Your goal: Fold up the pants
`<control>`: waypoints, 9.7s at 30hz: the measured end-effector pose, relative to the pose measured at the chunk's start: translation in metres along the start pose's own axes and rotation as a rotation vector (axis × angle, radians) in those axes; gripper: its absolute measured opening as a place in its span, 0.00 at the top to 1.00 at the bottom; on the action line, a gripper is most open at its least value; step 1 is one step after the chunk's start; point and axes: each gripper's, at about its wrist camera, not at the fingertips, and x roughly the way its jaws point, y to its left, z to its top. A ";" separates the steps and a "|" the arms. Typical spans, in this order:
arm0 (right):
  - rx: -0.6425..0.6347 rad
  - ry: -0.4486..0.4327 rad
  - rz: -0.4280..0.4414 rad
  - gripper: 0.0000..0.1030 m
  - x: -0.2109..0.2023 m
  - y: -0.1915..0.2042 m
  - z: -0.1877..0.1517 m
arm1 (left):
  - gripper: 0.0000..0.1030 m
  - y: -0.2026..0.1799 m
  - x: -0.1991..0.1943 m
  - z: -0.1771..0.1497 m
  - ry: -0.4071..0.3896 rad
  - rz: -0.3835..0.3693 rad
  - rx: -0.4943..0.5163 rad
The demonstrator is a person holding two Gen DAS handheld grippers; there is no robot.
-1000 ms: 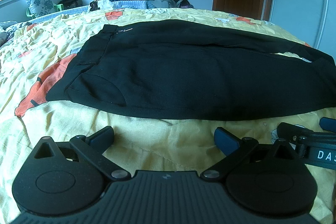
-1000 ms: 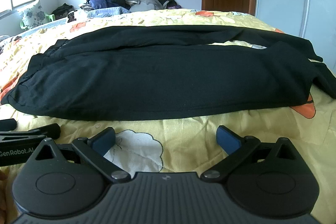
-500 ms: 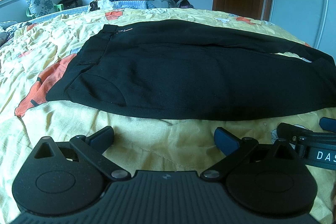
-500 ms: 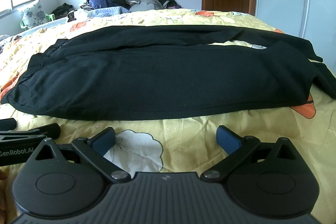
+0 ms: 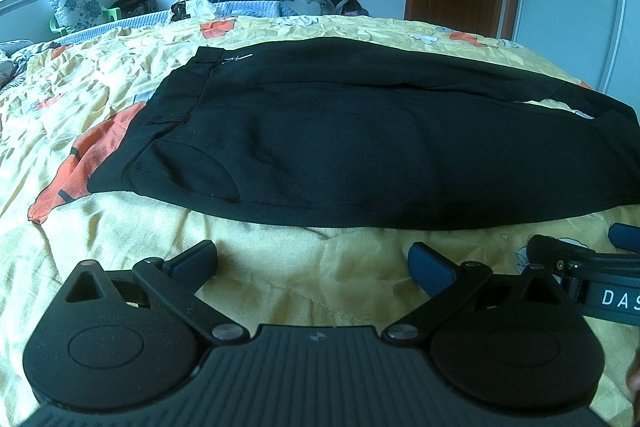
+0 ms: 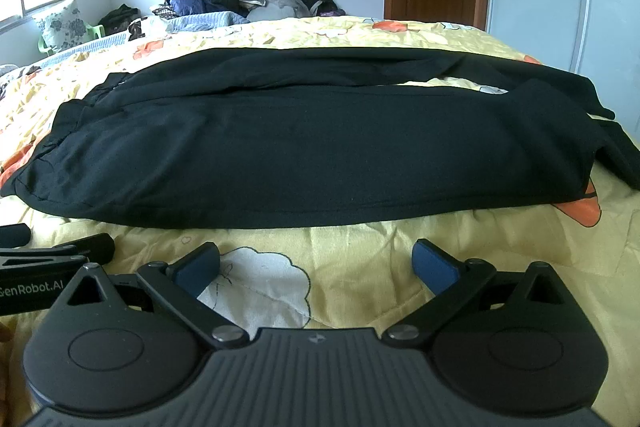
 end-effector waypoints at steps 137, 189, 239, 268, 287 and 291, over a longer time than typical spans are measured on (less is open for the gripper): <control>0.622 -0.198 0.049 0.12 -0.064 -0.313 0.023 | 0.28 0.034 0.009 0.110 -0.044 -0.260 -0.188; 0.240 0.049 -0.229 0.35 0.110 -0.348 0.206 | 0.04 -0.115 0.065 0.075 0.023 -0.566 0.205; 0.178 -0.018 -0.298 0.95 0.076 -0.346 0.171 | 0.73 -0.170 0.098 0.085 -0.075 -0.567 0.356; 0.618 -0.190 -0.184 0.95 -0.055 -0.397 0.045 | 0.97 -0.158 0.056 0.070 -0.019 -0.701 0.455; 0.921 -0.185 -0.078 0.26 -0.058 -0.385 -0.006 | 0.25 -0.124 0.015 0.078 -0.131 -0.681 0.381; 0.966 -0.222 -0.061 0.25 -0.049 -0.385 -0.008 | 0.18 -0.106 0.017 0.078 -0.213 -0.499 0.370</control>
